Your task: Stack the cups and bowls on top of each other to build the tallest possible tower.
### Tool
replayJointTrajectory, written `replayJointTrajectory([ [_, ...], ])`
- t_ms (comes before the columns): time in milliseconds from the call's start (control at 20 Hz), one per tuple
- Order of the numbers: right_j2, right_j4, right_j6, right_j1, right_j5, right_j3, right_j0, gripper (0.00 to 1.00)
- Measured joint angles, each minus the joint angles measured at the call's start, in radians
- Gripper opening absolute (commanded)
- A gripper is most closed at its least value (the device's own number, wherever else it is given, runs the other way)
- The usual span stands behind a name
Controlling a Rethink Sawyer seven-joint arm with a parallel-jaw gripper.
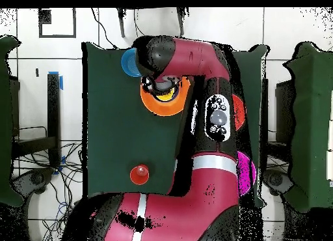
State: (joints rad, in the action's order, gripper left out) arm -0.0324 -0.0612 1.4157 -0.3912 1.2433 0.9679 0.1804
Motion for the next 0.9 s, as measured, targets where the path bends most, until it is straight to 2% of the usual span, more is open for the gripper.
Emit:
replayJointTrajectory([
  [550,0.004,0.054,0.005,-0.007,0.011,-0.024,-0.027,0.0],
  [900,0.021,0.077,0.087,0.039,0.026,-0.125,-0.111,0.0],
])
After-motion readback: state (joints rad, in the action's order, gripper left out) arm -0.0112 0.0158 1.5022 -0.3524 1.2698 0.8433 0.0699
